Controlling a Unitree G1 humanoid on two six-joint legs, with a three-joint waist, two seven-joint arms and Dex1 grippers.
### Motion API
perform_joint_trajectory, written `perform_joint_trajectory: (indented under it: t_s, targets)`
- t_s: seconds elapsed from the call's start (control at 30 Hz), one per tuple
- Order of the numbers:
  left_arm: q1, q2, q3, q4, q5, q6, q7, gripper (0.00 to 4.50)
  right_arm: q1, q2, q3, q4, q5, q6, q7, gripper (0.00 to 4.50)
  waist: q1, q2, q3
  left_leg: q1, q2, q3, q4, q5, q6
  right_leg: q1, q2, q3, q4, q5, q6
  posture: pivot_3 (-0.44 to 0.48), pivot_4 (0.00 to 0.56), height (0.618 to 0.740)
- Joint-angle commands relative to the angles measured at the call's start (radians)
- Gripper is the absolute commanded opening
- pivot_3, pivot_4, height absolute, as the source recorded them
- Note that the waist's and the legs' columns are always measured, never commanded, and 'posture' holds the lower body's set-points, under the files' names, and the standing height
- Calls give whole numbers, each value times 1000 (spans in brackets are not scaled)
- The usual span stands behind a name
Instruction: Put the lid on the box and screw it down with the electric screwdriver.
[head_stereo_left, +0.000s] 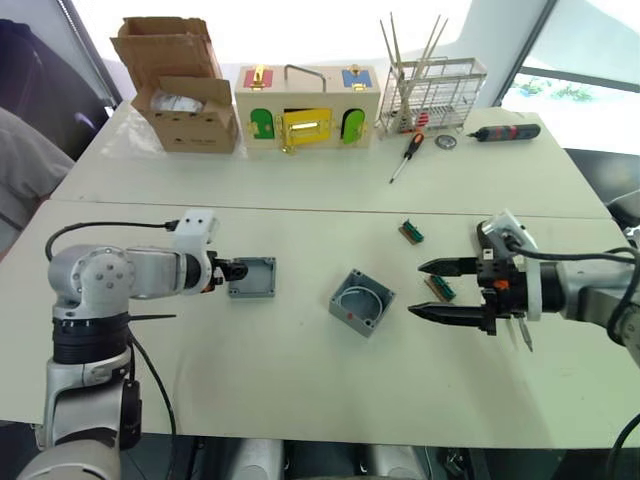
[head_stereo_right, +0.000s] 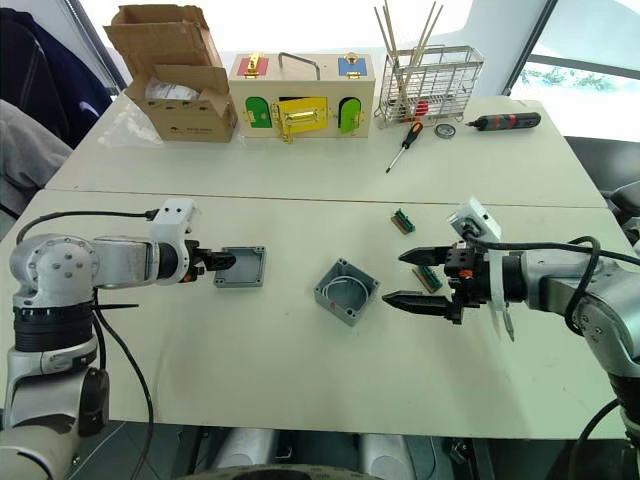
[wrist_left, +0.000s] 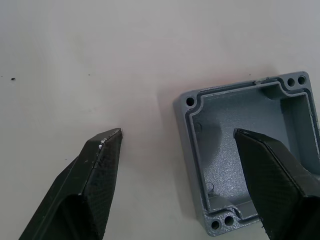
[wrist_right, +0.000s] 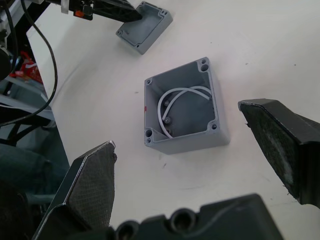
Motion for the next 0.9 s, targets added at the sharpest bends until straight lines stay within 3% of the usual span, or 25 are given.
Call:
perform_joint_trajectory:
  t_s: [0.03,0.2,0.43,0.6,0.73,0.9]
  targets:
    - [0,-15,-34,59,-22,15,25,2358,-2,18,-50,-40,36,11,-26,4500,1,0,0,0,0,0,0,0,0,0,0,0,0,0,0,0,150,740]
    - [-25,-29,-32,90,-18,15,44,17,2,22,-69,-56,55,31,-45,4500,3,0,-1,1,-2,0,0,0,0,2,0,0,0,0,0,0,150,740]
    - [-69,-53,26,74,47,15,23,17,-38,59,-88,-31,76,45,-96,4500,4,1,-1,2,-2,0,0,0,0,4,0,0,0,0,0,0,150,740]
    - [-158,65,-125,7,269,-478,-351,17,-285,315,-133,116,209,95,-352,4500,-4,-1,0,0,-2,1,0,2,-3,-1,2,-1,1,0,0,0,150,740]
    - [-231,-31,-120,90,382,-826,-506,17,-418,490,-86,203,218,147,-509,4500,2,-1,0,-1,-2,1,-4,2,-4,-3,1,-3,-1,0,0,0,150,740]
    - [-251,-140,-169,104,477,-1004,-602,17,-524,586,-113,292,239,161,-583,4500,-2,-1,0,-2,-3,5,-2,2,-3,-3,-1,-2,-2,0,0,0,150,740]
